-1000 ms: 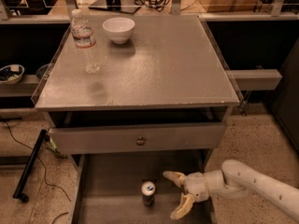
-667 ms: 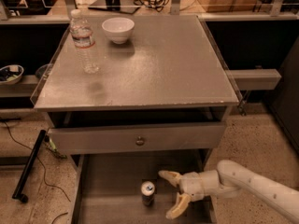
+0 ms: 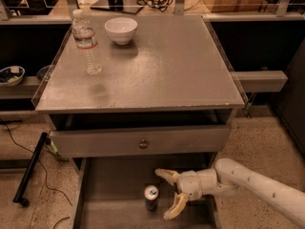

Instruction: Pick redbull can from middle drawer and place on counter

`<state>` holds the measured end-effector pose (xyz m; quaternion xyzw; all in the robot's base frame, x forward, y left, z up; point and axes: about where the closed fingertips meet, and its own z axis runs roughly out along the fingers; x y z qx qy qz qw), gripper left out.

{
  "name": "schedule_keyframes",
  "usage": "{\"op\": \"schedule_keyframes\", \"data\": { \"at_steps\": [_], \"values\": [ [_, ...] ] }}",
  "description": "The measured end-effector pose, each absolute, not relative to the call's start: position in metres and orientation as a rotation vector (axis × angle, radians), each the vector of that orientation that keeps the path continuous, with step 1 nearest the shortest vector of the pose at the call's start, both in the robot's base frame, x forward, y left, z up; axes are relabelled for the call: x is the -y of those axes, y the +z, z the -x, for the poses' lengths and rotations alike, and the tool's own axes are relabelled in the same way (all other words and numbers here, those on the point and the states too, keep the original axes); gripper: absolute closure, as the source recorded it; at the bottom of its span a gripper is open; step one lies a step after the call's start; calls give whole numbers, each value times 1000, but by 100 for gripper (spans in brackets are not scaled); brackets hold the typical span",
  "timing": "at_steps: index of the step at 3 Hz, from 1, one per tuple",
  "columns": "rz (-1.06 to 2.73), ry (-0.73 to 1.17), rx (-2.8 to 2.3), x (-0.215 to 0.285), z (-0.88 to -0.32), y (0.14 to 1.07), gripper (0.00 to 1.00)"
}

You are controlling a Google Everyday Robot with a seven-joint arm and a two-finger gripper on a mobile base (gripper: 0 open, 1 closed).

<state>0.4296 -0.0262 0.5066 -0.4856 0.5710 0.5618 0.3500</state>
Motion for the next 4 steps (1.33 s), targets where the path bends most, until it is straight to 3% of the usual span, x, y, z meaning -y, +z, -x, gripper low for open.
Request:
{"op": "schedule_keyframes", "data": {
  "at_steps": [4],
  "values": [
    [1258,1439,-1424,22,-419,512,0]
  ]
}}
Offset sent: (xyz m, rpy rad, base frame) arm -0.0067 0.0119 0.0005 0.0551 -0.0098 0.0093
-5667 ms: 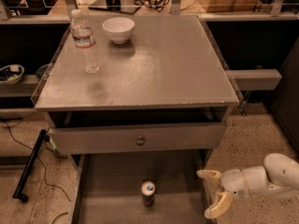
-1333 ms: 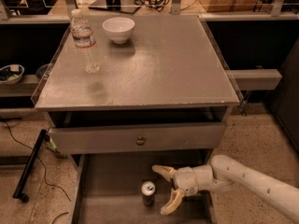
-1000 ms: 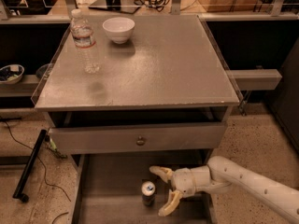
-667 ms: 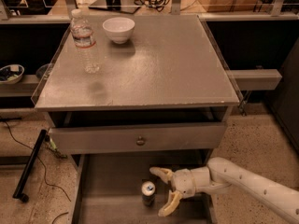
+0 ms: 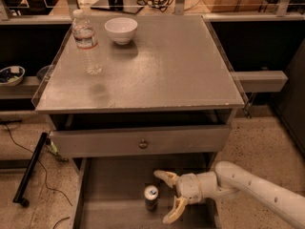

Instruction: Pick redbull can from middle drawer and place on counter

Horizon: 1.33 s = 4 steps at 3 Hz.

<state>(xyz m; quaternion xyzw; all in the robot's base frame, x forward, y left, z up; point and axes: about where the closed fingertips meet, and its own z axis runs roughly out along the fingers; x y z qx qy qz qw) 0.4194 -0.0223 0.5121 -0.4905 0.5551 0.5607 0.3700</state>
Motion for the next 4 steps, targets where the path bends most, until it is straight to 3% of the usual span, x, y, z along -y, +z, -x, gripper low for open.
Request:
{"op": "schedule_keyframes", "data": {
  "at_steps": [4],
  "values": [
    [1261,1320,-1395,32,-412,532,0]
  ]
}}
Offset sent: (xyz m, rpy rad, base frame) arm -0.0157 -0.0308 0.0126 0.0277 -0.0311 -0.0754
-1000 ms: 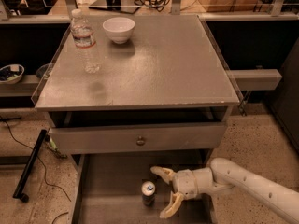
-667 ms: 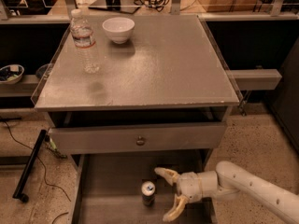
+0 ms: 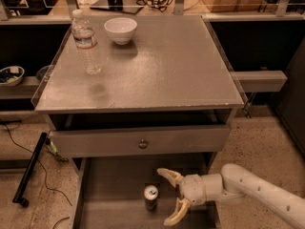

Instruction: Pick redbull can from middle drawer and place on counter

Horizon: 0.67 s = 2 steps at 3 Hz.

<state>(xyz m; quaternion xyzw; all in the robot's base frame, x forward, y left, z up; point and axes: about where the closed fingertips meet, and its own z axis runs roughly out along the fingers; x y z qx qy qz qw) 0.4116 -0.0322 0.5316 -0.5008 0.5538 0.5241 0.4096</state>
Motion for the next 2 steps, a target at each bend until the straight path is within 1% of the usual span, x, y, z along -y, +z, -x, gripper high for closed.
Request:
{"op": "schedule_keyframes", "data": {
  "at_steps": [2],
  "values": [
    [1248,1330,-1357,14,-423,532,0]
  ]
}}
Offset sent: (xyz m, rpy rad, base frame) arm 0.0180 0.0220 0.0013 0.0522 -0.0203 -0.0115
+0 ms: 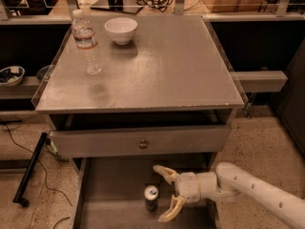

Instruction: Pick redbull can from middle drawer and place on counter

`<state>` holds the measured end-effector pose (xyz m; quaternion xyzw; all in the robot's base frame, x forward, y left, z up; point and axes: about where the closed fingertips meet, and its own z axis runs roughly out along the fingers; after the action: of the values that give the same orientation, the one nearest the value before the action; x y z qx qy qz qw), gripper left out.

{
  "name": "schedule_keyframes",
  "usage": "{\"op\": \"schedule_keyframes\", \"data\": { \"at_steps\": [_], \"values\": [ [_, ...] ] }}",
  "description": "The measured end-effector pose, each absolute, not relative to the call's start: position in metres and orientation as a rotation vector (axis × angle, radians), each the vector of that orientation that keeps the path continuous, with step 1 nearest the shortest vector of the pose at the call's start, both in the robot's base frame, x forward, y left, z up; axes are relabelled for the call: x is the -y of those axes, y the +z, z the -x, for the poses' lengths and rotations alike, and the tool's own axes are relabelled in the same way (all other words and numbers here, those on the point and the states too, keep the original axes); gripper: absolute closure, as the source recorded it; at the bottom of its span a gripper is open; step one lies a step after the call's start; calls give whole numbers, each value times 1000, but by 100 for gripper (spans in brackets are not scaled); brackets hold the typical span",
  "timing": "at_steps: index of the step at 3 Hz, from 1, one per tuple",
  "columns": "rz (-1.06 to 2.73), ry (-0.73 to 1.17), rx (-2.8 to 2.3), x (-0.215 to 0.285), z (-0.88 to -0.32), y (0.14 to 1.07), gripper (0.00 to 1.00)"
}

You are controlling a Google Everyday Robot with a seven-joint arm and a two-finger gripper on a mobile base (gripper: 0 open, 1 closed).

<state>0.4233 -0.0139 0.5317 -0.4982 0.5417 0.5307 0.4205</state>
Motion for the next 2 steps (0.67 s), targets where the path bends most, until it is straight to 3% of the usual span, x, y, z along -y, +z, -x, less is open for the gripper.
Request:
{"op": "schedule_keyframes", "data": {
  "at_steps": [2],
  "values": [
    [1246,1382,-1294,-9,-404,537,0]
  ]
}}
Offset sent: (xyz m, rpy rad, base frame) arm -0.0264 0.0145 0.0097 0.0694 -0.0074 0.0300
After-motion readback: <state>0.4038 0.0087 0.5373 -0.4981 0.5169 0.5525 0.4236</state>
